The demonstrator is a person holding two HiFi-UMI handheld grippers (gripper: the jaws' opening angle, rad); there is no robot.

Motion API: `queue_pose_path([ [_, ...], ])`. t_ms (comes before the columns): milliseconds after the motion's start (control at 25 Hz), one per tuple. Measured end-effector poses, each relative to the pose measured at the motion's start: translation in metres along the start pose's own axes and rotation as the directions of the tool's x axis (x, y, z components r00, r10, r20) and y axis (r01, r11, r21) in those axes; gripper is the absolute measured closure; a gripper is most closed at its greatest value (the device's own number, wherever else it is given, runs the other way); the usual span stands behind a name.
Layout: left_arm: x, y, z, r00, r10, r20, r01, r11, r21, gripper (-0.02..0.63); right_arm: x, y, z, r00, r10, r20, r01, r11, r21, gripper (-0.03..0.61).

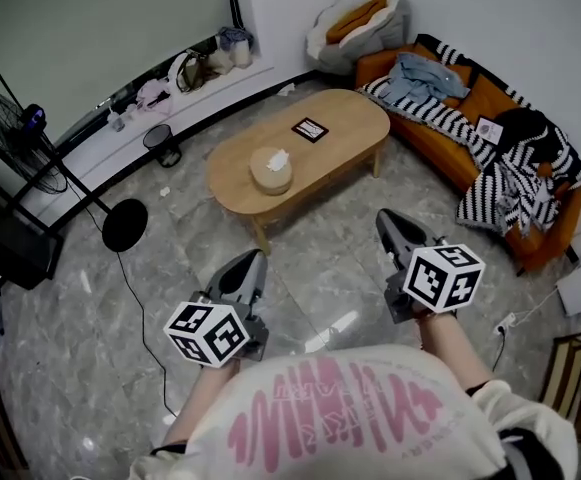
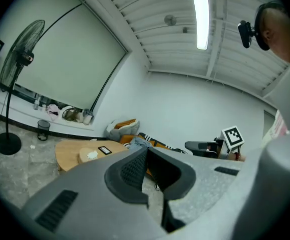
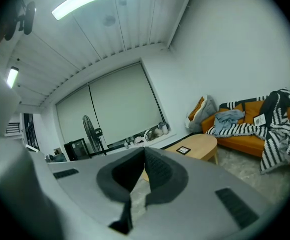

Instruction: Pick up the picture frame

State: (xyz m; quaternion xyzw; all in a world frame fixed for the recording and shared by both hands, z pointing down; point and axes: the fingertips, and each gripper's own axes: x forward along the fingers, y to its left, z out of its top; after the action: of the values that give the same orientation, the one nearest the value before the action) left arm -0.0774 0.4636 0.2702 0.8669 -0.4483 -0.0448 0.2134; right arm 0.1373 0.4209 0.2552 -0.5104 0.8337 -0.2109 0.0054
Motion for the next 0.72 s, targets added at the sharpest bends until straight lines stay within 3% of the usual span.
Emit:
queue_pose_path([
  [480, 0.074, 0.033, -0.041, 0.990, -0.050, -0.133, 0.039, 0.996, -0.084, 0.611, 0.032, -0.071, -0.035, 0.992, -0.098, -0.080, 0.105, 0.990, 0.096, 0.572],
  [720, 0.146, 0.058, -0.022, 0.982, -0.098, -0.159, 0.083, 0.992, -0.100, 0.611, 0.080, -0.108, -0.023, 0.984, -0.135, -0.119, 0.150, 0.981, 0.123, 0.572],
])
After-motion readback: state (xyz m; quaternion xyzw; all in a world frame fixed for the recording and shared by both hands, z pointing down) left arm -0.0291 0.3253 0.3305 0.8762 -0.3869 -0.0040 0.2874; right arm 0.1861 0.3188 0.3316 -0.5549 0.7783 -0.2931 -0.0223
